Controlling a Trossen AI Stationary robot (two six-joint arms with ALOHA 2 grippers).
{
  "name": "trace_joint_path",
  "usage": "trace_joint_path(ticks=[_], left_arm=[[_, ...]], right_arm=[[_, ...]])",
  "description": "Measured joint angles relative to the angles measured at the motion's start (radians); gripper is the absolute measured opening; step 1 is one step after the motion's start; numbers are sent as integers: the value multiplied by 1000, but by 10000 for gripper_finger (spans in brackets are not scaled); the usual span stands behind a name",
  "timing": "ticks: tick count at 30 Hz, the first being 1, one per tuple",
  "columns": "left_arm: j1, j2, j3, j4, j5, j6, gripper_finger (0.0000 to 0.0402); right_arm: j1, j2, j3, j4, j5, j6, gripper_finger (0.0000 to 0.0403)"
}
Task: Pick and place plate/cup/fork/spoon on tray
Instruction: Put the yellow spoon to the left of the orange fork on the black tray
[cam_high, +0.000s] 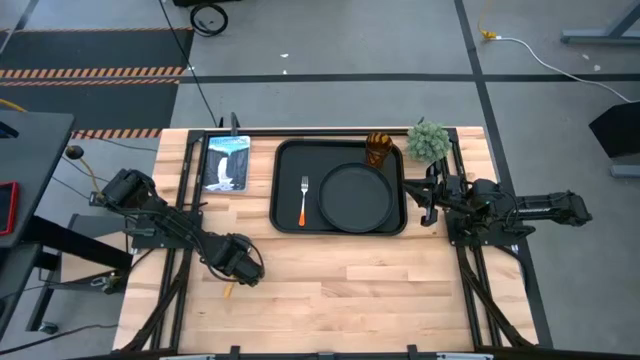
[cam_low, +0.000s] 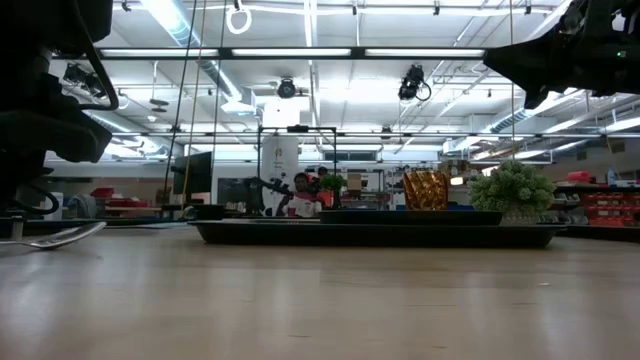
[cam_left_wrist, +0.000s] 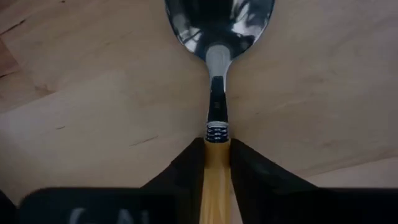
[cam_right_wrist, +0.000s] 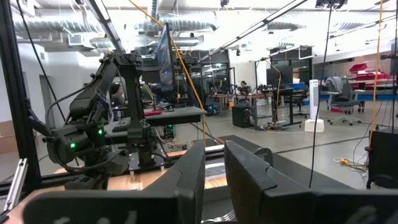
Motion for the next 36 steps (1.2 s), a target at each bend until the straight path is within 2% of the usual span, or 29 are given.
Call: trace_joint_path(ticks=[4,11,16,23,36], left_arm=[[0,0,0,-2,0,-1,53],[11,1,5,-10,-2,0,64],[17,6,38,-77,-33,5,58],[18,-23,60,-119,-97,-11,63],[65,-167,61,-132,-265,-26,62]], right_arm=[[0,0,0,0,0,0,68],[0,0,0,0,0,0,68],[0,0,0,0,0,0,68],[0,0,0,0,0,0,68],[0,0,0,0,0,0,68]])
